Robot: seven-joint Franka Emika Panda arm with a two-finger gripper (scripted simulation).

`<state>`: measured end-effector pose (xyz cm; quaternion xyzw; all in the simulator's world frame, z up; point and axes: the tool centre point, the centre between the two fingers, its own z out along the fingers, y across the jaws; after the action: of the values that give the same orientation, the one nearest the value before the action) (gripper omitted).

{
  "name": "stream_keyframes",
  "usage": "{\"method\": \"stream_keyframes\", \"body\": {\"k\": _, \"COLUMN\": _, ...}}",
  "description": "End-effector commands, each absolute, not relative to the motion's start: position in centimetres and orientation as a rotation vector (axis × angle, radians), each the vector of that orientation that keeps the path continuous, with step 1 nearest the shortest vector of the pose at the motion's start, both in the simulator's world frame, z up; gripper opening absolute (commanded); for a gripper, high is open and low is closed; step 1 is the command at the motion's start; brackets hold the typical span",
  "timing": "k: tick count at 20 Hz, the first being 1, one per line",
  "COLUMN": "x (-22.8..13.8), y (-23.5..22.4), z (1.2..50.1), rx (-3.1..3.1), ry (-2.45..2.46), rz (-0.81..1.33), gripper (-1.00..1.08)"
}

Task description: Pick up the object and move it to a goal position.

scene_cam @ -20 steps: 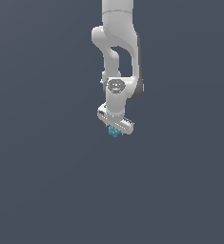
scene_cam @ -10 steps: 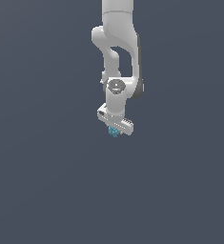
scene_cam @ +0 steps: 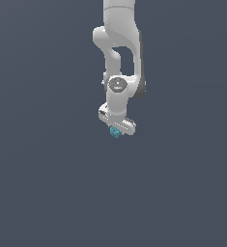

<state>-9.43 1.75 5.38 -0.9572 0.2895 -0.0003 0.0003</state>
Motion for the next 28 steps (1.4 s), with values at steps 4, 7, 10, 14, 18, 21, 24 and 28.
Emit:
{"method": "stream_keyframes", "body": {"k": 4, "x": -9.2, "y": 1.5, "z": 8.2, "rx": -3.006, "ry": 0.91, "rz": -0.002, "gripper": -1.0}}
{"method": "stream_keyframes", "body": {"k": 7, "x": -9.1, "y": 1.4, "z": 10.4, "rx": -3.006, "ry": 0.91, "rz": -0.002, "gripper": -1.0}}
{"method": "stream_keyframes", "body": {"k": 10, "x": -8.8, "y": 1.1, "z": 13.1, "rx": -3.006, "ry": 0.911, "rz": -0.001, "gripper": -1.0}}
{"method": "stream_keyframes", "body": {"k": 14, "x": -8.5, "y": 0.8, "z": 17.0, "rx": -3.006, "ry": 0.911, "rz": -0.001, "gripper": -1.0}}
{"method": "stream_keyframes", "body": {"k": 18, "x": -8.2, "y": 0.5, "z": 20.3, "rx": -3.007, "ry": 0.911, "rz": -0.001, "gripper": -1.0}}
{"method": "stream_keyframes", "body": {"k": 21, "x": -7.9, "y": 0.4, "z": 22.3, "rx": -3.007, "ry": 0.911, "rz": -0.001, "gripper": -1.0}}
{"method": "stream_keyframes", "body": {"k": 24, "x": -7.7, "y": 0.3, "z": 23.8, "rx": -3.007, "ry": 0.911, "rz": -0.001, "gripper": -1.0}}
{"method": "stream_keyframes", "body": {"k": 28, "x": -7.5, "y": 0.2, "z": 25.0, "rx": -3.007, "ry": 0.911, "rz": 0.0, "gripper": -1.0}}
